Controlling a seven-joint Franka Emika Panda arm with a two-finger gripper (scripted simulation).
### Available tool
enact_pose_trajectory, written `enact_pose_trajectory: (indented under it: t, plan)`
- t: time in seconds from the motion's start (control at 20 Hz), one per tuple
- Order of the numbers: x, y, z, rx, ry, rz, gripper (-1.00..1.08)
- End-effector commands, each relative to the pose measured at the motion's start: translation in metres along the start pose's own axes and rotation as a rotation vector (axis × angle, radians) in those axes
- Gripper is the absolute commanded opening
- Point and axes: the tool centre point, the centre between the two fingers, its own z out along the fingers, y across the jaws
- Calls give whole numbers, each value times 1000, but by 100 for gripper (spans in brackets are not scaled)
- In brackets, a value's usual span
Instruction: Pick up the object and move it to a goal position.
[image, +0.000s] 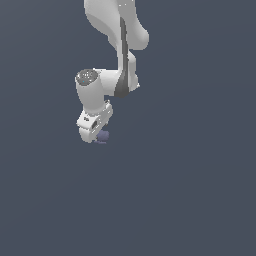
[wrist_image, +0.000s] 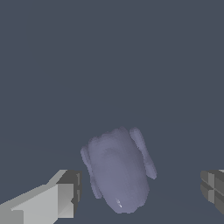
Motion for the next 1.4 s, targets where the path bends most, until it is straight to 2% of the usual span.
enact_pose_trajectory:
  t: [0.0,0.6,1.05,1.35]
  plan:
    - [-5,-3,4,1,2,-58,100]
    - [-17,-11,14,3,9,-221,100]
    - [-19,-12,18,3,10,-232,100]
    - [-18,-13,41,3,10,-235,100]
